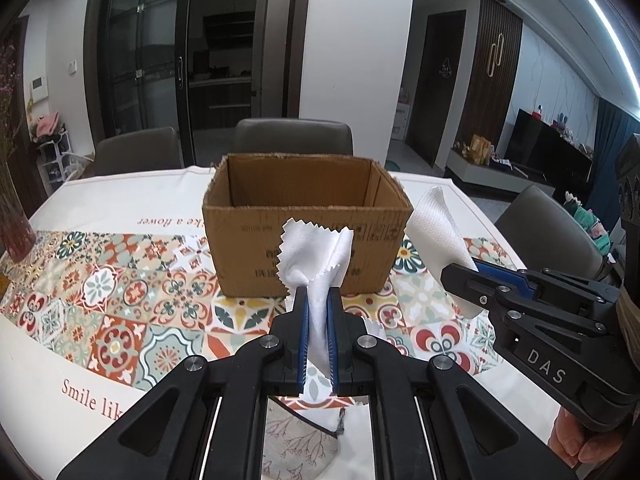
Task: Organize soft objects
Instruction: 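Carry white towel with right tool while left tool carries white cloth over box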
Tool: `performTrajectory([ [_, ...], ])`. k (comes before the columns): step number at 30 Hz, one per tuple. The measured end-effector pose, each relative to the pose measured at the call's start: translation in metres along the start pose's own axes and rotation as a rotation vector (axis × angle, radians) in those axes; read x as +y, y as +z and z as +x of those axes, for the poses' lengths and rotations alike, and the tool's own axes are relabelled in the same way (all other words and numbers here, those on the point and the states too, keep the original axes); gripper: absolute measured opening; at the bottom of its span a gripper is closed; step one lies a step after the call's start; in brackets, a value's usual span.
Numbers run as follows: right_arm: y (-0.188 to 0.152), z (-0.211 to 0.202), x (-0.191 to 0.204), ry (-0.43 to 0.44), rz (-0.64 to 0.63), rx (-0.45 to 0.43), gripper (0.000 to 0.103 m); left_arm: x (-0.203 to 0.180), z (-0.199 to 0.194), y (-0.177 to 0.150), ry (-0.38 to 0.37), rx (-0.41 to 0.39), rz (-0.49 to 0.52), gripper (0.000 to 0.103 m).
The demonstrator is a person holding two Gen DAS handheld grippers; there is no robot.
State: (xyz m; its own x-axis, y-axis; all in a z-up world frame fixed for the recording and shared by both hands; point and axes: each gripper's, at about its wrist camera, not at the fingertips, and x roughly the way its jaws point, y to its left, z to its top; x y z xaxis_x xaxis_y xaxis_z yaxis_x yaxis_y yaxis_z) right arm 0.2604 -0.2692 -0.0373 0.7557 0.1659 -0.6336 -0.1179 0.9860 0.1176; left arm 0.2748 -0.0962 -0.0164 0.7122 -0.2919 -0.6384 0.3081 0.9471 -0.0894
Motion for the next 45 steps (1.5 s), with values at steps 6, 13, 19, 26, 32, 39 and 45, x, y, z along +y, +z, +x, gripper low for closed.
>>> performTrajectory([
  [6,0.011,-0.005,0.006,0.01,-0.002,-0.029,0.015,0.006,-0.007,0.012,0.0,-0.036,0.0,0.01],
  [13,0.021,-0.008,0.011,0.019,-0.005,-0.053,0.015,0.01,-0.013,0.023,0.002,-0.069,0.004,0.01],
  [19,0.031,-0.01,0.012,0.019,-0.006,-0.074,0.015,0.012,-0.015,0.033,0.004,-0.09,0.01,0.01],
  [26,0.044,-0.007,0.011,0.022,-0.007,-0.092,0.015,0.014,-0.013,0.047,0.006,-0.112,0.018,0.01],
  [32,0.053,-0.002,0.01,0.024,-0.009,-0.102,0.015,0.017,-0.007,0.059,0.008,-0.123,0.028,0.01],
  [39,0.066,0.009,0.008,0.027,-0.009,-0.11,0.015,0.02,0.002,0.072,0.01,-0.136,0.037,0.01],
  [45,0.077,0.02,0.004,0.03,-0.01,-0.112,0.015,0.025,0.014,0.083,0.015,-0.145,0.041,0.01],
])
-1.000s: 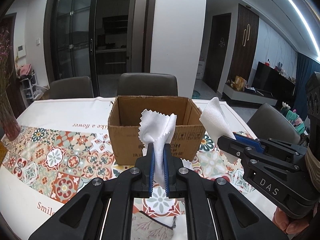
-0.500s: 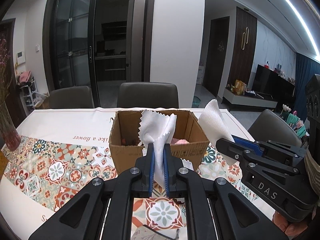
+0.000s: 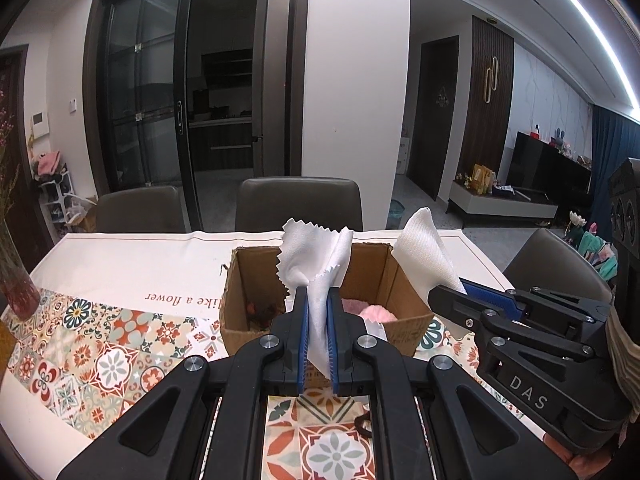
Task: Organize soft objects
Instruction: 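Carry white towel with right tool while left tool carries white cloth over box, then lower both tools into the box and open them to release the cloths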
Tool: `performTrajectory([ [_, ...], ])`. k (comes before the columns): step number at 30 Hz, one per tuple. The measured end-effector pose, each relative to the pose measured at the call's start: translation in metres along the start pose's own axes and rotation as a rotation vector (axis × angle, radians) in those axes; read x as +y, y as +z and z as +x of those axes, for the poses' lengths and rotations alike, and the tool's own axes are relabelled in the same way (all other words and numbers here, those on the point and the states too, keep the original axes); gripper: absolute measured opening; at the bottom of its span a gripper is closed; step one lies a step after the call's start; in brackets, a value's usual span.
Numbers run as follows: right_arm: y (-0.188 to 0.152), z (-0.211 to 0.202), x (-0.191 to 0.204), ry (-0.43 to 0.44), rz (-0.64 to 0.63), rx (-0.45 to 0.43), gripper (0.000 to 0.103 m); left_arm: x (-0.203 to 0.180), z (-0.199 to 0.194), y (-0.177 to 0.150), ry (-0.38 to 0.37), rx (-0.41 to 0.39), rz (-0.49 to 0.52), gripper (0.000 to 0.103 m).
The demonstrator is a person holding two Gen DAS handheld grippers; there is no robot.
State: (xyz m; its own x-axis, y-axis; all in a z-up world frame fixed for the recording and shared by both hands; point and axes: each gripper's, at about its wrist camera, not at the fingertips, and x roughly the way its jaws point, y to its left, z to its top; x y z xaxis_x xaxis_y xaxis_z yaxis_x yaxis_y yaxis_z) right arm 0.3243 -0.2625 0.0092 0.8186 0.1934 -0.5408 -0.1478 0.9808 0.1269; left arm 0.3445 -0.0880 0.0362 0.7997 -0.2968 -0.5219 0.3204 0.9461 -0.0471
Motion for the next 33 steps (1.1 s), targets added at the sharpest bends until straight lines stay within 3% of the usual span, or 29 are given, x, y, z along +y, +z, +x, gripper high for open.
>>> performTrajectory([
  [13,0.015,0.031,-0.006,-0.006,-0.007,0.008,0.015,0.007,0.03,0.016,0.01,0.007,0.005,0.01],
  [33,0.03,0.098,-0.036,-0.012,0.035,0.131,0.016,0.013,0.105,0.029,0.008,0.127,0.011,0.011],
])
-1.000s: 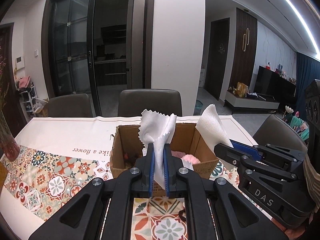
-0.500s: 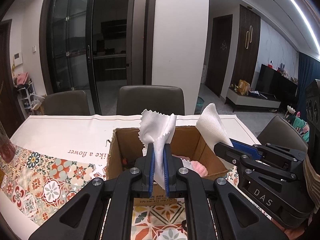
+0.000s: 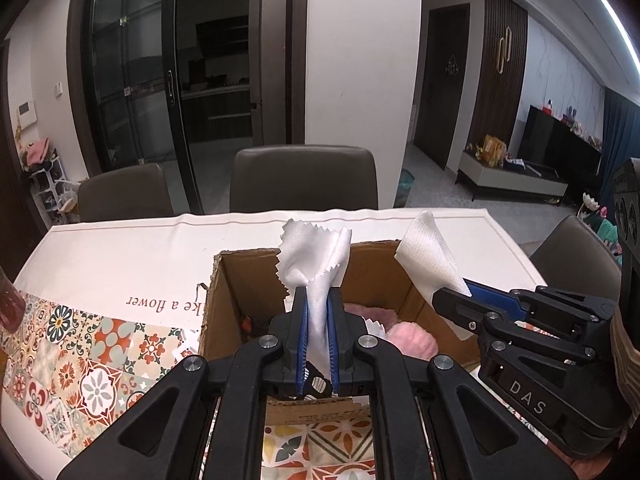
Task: Organize soft objects
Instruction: 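Lower both tools into the box and open them to release the cloths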
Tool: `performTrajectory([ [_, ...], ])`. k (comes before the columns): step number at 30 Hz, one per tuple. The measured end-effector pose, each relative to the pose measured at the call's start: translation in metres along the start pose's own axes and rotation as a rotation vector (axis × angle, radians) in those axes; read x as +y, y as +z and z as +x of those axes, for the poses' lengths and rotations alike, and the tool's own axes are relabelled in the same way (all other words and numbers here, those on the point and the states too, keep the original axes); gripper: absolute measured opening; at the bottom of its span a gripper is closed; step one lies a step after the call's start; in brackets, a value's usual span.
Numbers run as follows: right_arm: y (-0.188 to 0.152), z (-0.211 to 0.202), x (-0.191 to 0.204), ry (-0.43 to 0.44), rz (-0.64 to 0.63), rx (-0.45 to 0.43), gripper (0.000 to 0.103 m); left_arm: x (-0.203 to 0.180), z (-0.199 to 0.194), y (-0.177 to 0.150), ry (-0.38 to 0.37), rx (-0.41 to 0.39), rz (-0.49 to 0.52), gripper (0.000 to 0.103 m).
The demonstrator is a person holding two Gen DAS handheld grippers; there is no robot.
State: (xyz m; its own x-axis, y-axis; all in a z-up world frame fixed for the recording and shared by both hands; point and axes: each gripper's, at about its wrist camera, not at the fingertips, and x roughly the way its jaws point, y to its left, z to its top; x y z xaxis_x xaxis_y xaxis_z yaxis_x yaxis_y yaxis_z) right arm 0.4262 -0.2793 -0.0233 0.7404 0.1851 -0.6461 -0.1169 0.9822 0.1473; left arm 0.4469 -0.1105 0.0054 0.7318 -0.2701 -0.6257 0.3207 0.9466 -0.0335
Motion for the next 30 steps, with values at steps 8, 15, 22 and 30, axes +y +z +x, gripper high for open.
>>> performTrajectory([
  [8,0.003,0.02,-0.003,-0.015,-0.003,0.042,0.018,0.002,0.023,0.0,0.006,0.056,0.0,0.029],
  [15,-0.002,0.021,-0.007,-0.024,0.016,0.052,0.037,0.003,0.026,-0.001,0.022,0.059,-0.005,0.043],
  [22,-0.003,0.012,-0.01,-0.039,0.039,0.041,0.038,0.003,0.013,-0.004,0.056,0.044,0.007,0.043],
  [30,-0.011,-0.006,0.0,-0.029,0.029,0.019,0.038,0.001,-0.012,-0.01,0.084,0.03,0.019,0.043],
])
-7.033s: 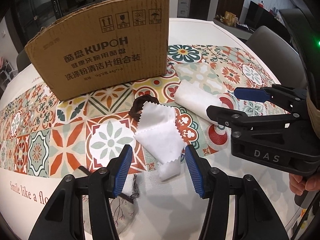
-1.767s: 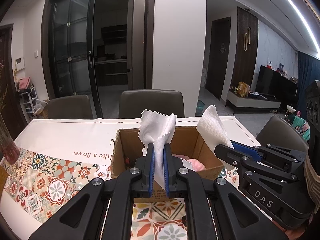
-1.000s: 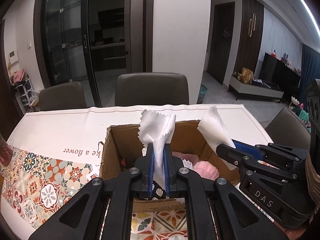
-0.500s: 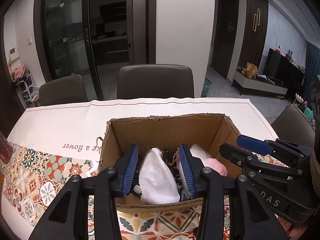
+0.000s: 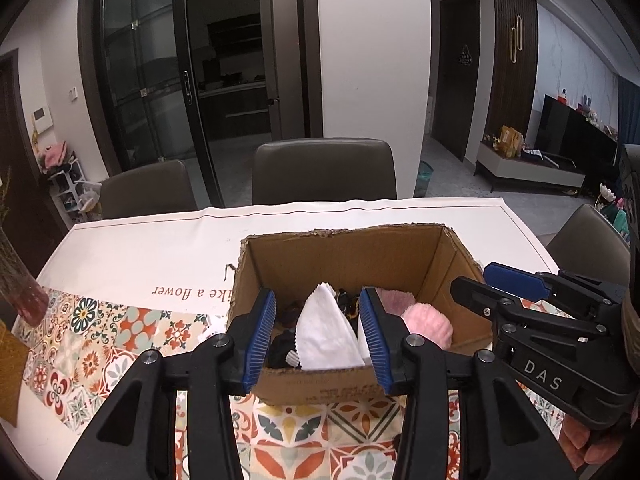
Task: Organize soft objects
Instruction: 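Lower both tools into the box and open them to release the cloths, then withdraw both tools from the box toward the floral pouch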
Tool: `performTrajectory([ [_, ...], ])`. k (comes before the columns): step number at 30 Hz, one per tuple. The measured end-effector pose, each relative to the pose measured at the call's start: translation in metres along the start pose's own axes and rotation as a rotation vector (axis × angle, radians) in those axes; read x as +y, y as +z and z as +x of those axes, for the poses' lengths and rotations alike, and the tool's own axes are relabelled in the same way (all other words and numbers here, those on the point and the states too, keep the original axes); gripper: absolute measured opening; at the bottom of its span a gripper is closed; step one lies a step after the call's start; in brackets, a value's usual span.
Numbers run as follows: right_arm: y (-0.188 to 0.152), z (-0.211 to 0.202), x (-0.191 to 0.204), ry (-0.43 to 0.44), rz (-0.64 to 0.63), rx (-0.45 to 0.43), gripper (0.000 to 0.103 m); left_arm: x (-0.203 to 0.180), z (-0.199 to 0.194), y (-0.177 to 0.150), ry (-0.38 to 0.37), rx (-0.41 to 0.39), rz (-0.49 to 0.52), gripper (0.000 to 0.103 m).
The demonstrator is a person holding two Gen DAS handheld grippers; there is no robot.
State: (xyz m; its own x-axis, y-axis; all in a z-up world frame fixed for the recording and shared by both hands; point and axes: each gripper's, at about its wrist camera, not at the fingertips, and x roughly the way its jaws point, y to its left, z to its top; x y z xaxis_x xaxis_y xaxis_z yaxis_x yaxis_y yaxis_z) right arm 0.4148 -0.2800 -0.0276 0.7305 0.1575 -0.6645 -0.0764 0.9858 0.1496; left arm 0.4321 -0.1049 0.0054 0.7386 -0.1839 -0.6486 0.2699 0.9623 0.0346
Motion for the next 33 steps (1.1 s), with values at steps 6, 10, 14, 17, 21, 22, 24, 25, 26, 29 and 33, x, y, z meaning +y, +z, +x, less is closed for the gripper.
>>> performTrajectory([
  [6,-0.007,-0.014,0.006,0.01,-0.008,-0.011,0.038,-0.001,-0.019,-0.007,0.016,-0.003,-0.001,0.044],
  [10,-0.013,-0.023,0.008,0.019,-0.011,-0.018,0.038,0.0,-0.031,-0.013,0.025,-0.005,-0.006,0.044],
  [14,-0.021,-0.033,0.013,0.025,-0.015,-0.023,0.038,0.0,-0.044,-0.02,0.03,-0.009,-0.016,0.045],
  [17,-0.026,-0.04,0.017,0.022,-0.022,-0.03,0.038,0.001,-0.051,-0.026,0.032,-0.011,-0.024,0.045],
  [21,-0.034,-0.049,0.021,0.024,-0.028,-0.036,0.038,0.002,-0.06,-0.035,0.031,-0.007,-0.03,0.045],
  [22,-0.035,-0.05,0.021,0.024,-0.03,-0.037,0.038,0.002,-0.063,-0.037,0.032,-0.007,-0.031,0.045],
  [24,-0.039,-0.054,0.022,0.022,-0.033,-0.038,0.038,0.002,-0.066,-0.041,0.037,-0.005,-0.033,0.045],
  [25,-0.039,-0.055,0.022,0.023,-0.034,-0.037,0.038,0.002,-0.069,-0.044,0.04,-0.004,-0.034,0.045],
  [26,-0.041,-0.056,0.023,0.024,-0.035,-0.037,0.038,0.002,-0.071,-0.045,0.043,-0.002,-0.035,0.045],
  [29,-0.046,-0.06,0.025,0.028,-0.04,-0.032,0.038,0.002,-0.078,-0.051,0.048,0.003,-0.037,0.046],
  [33,-0.053,-0.063,0.028,0.033,-0.044,-0.026,0.038,0.003,-0.085,-0.059,0.06,0.013,-0.043,0.046],
])
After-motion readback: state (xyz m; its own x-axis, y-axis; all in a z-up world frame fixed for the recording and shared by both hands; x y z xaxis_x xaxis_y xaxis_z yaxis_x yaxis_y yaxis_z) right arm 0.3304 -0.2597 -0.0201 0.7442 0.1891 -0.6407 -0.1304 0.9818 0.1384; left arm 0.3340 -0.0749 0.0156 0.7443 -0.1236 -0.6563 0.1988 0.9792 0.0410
